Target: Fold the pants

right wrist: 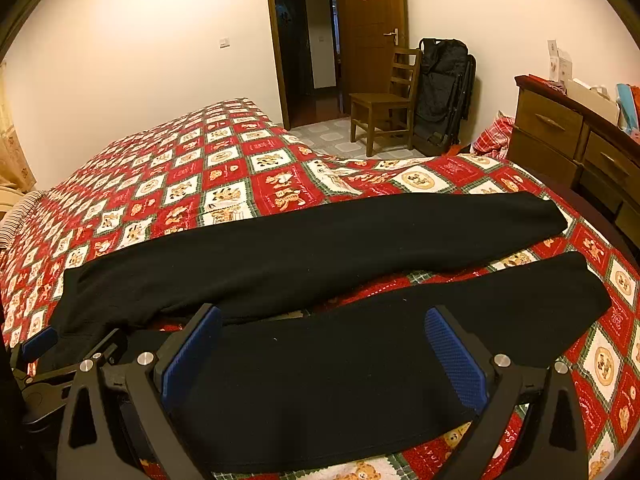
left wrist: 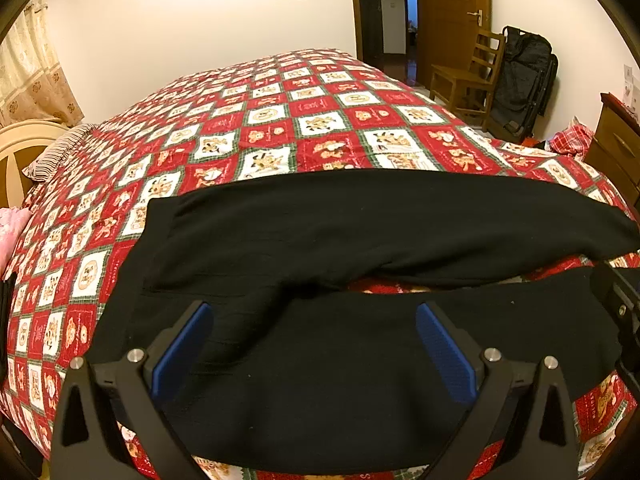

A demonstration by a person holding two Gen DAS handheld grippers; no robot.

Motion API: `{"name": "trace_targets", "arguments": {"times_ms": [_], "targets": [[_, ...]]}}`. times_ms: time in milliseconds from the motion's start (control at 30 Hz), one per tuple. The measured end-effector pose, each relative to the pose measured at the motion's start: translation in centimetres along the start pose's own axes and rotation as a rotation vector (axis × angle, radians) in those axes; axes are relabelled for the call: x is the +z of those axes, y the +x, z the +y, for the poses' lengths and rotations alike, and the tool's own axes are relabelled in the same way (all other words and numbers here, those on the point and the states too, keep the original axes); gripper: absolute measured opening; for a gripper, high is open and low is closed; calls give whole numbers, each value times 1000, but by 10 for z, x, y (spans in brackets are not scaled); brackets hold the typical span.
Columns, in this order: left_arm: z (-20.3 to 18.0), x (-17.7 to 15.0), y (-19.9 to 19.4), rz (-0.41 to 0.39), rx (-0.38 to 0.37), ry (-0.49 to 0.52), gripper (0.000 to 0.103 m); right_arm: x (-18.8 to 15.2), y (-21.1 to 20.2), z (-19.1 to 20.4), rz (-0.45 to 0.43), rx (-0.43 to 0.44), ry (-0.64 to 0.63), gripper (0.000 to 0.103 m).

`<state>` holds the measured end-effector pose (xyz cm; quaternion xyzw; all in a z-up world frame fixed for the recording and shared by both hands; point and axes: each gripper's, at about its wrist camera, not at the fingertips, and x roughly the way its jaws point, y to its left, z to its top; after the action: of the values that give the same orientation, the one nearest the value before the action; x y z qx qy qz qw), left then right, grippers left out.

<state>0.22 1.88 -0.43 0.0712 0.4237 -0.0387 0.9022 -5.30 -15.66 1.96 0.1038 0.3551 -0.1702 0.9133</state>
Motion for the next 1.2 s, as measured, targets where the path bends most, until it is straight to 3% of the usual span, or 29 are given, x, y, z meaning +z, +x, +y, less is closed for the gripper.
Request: {"name": "trace_targets", "arguments": {"times_ms": [1200], "targets": [[-1, -3, 10, 35, -9, -1, 103, -3, 10, 4, 34, 4, -2, 102]]}}
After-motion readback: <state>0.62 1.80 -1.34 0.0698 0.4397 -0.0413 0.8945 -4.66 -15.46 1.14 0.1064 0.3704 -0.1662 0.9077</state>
